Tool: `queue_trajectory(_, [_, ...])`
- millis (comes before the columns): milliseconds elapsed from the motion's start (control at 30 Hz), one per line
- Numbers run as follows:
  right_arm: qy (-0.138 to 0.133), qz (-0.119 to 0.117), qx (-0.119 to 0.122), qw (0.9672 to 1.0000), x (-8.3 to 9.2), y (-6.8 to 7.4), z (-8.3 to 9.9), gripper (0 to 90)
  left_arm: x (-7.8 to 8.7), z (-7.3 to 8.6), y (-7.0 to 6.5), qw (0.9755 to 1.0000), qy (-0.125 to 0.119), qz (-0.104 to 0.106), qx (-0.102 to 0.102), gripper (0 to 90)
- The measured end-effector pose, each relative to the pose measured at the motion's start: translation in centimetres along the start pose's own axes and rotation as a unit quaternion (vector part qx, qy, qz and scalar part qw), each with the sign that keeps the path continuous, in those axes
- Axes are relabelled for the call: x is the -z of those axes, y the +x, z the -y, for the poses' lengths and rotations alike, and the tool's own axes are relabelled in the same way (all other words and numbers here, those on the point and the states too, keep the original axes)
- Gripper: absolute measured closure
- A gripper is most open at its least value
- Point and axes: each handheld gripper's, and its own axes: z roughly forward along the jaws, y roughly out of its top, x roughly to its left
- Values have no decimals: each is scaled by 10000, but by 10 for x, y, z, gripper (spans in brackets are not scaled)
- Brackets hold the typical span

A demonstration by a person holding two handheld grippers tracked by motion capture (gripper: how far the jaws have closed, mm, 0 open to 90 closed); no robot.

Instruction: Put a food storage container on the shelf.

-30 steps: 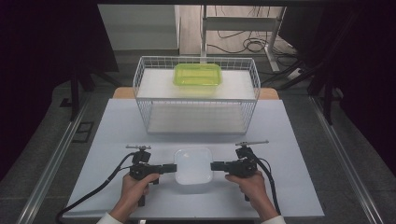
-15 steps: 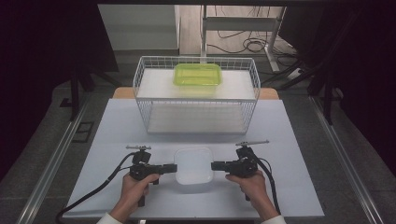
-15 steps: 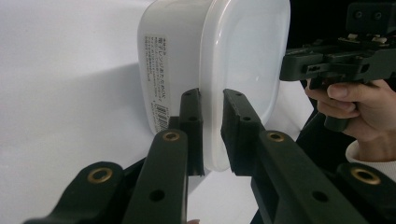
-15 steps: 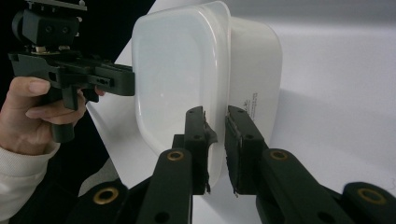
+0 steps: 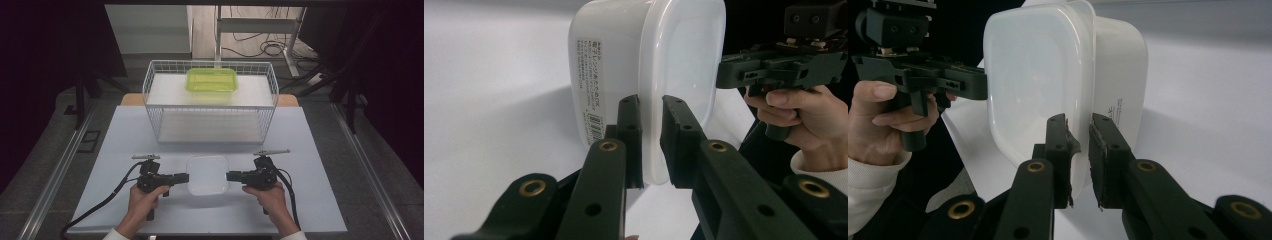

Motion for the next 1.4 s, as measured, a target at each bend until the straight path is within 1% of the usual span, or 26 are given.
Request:
queue_trajectory(67, [-25,-14,33,10000,1,1,-1,787,2,-1,-2,10000,-16,11,-18,791])
queue_trajectory(167, [-38,11,85,10000,3,4,-2,786,3,-2,-7,9999,-43,-70,-146,791])
queue_trajectory(333, [-89,5,141,9999,5,6,-3,786,7,-5,-12,9996,-93,-95,-258,793])
queue_trajectory(467, [-180,-39,197,9996,9,10,-5,786,11,-8,-16,9993,-155,-42,-335,794])
queue_trajectory(633, [-266,22,399,9988,15,19,-10,786,16,-13,-22,9986,-211,-85,-478,792])
queue_trajectory(767, [-334,37,466,9983,19,23,-13,786,17,-17,-25,9983,-252,-77,-513,792])
queue_trajectory(800, [-348,39,483,9982,19,23,-14,786,17,-18,-25,9981,-250,-77,-550,792])
queue_trajectory(933, [-416,21,512,9978,22,26,-18,787,20,-23,-26,9981,-311,-29,-537,791])
queue_trajectory(1000, [-454,28,566,9974,22,28,-21,786,23,-26,-28,9977,-329,-61,-587,791])
queue_trajectory(1133, [-512,35,598,9969,23,32,-27,786,28,-34,-33,9967,-386,-100,-707,790])
queue_trajectory(1200, [-553,39,624,9965,24,34,-31,786,30,-38,-35,9965,-410,-83,-723,791])
queue_trajectory(1267, [-585,39,647,9962,26,36,-33,786,33,-41,-39,9957,-429,-98,-821,791])
queue_trajectory(1333, [-639,52,726,9953,29,39,-36,786,35,-44,-43,9948,-465,-99,-905,791])
queue_trajectory(1400, [-659,75,762,9949,32,41,-39,785,38,-48,-46,9944,-499,-64,-925,793])
